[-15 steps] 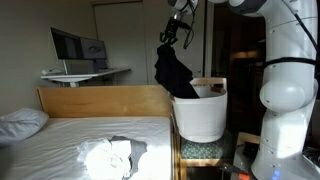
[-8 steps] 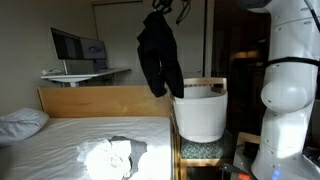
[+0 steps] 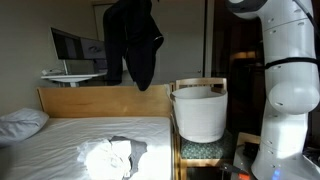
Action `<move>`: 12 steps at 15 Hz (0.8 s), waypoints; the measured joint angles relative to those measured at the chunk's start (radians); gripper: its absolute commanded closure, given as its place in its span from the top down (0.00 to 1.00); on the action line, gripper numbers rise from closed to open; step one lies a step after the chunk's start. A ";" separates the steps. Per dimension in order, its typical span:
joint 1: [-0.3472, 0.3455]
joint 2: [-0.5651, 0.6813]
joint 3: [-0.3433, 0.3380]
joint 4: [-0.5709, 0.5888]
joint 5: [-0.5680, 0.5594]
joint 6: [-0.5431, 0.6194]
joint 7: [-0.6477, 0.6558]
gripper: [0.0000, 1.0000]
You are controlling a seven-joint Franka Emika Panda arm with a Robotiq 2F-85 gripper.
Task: Remove the clothing from the laundry basket and put them on the bed.
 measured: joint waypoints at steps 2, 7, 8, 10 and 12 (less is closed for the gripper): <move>0.069 0.047 0.021 0.032 -0.053 0.021 0.038 0.11; 0.206 0.194 0.031 0.073 -0.148 0.058 0.089 0.08; 0.220 0.221 0.030 0.082 -0.152 0.062 0.090 0.05; 0.238 0.261 0.030 0.105 -0.155 0.064 0.091 0.38; 0.249 0.282 0.030 0.131 -0.155 0.065 0.092 0.49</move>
